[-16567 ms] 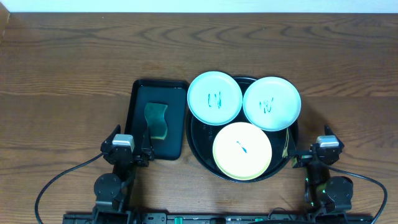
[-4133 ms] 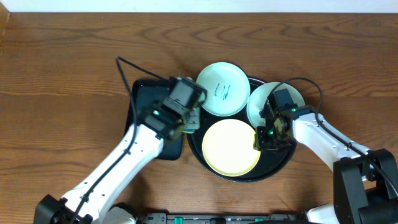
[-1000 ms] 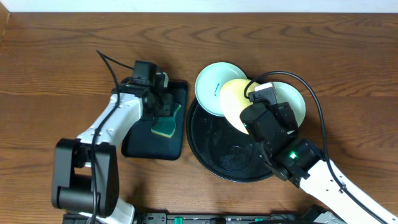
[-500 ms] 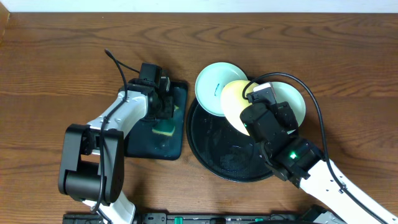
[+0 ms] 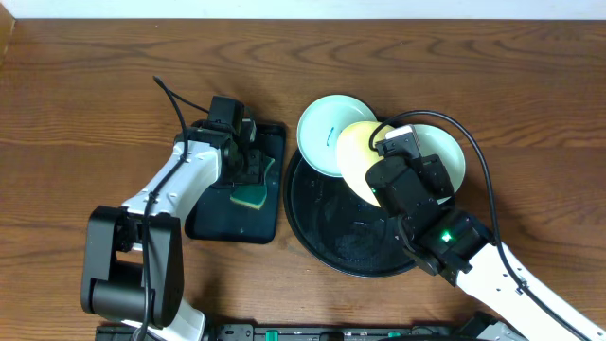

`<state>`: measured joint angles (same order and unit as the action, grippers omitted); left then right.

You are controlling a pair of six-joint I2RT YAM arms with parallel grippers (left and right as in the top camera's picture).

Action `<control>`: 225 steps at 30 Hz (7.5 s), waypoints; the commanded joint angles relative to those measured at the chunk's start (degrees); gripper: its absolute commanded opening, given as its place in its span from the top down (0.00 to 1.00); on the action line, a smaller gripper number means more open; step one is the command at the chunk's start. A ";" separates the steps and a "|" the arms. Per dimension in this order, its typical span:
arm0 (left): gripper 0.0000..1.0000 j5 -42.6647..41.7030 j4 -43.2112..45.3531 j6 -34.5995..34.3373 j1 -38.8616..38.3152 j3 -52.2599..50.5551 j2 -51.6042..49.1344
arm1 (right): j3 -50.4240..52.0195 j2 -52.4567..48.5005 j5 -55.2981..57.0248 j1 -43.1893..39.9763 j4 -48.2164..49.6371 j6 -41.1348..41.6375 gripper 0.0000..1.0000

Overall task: Clean dirty plates on tray and stack at the side
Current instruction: 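Lift the yellow plate on edge with the right gripper, then carry the yellow plate right and set it on the table, then release the yellow plate and move right gripper to the pale green plate, then grip the pale green plate rim and drag it toward tray center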

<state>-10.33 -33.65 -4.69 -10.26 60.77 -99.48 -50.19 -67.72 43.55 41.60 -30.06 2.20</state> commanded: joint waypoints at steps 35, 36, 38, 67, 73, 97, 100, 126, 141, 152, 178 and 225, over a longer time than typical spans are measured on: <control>0.67 0.94 8.37 -0.35 -1.22 -9.73 3.10 | -1.57 2.40 7.26 0.44 3.89 -2.34 0.99; 0.55 0.94 8.26 -0.37 -1.22 -9.49 3.93 | -1.57 3.02 7.26 0.44 4.63 -3.45 0.99; 0.53 0.92 8.04 -0.37 -1.22 -9.14 5.84 | -1.57 4.26 7.43 0.33 5.92 -5.40 0.99; 0.53 -0.76 8.04 -1.62 -3.06 -9.33 4.39 | -1.55 8.61 12.04 -32.35 14.86 -8.81 0.99; 0.53 -0.76 8.04 -1.62 -3.06 -9.33 4.37 | -1.55 5.70 6.54 -40.33 0.33 17.46 0.99; 0.56 -0.72 8.52 -1.60 -3.06 -9.99 4.31 | -1.44 -14.12 -29.24 -72.30 -4.42 30.53 0.99; 0.55 -0.50 8.70 -1.60 -3.06 -9.99 4.31 | -1.44 -16.90 -29.24 -72.30 -4.50 30.53 0.99; 0.87 -0.09 9.14 -1.60 -3.06 -9.99 4.31 | -1.42 -19.74 -73.50 -63.21 4.09 0.70 0.49; 0.61 -0.11 8.90 -1.60 -3.06 -9.99 4.31 | -1.42 -22.45 -66.47 -56.50 4.11 0.70 0.48; 0.61 -0.13 8.74 -1.60 -3.54 -10.05 2.80 | -1.42 -22.45 -66.47 -56.50 3.85 0.72 0.48; 0.93 5.22 6.54 -6.16 -4.55 -9.99 7.67 | -1.42 -22.45 -69.94 -56.50 3.26 -0.15 0.49; 0.92 5.20 6.54 -6.60 -4.57 -9.99 6.88 | -1.03 -30.05 -63.28 -54.10 10.62 1.16 0.92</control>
<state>-5.80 -26.98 -10.72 -14.70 51.22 -92.38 -50.94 -97.23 -19.79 -12.93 -19.44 3.60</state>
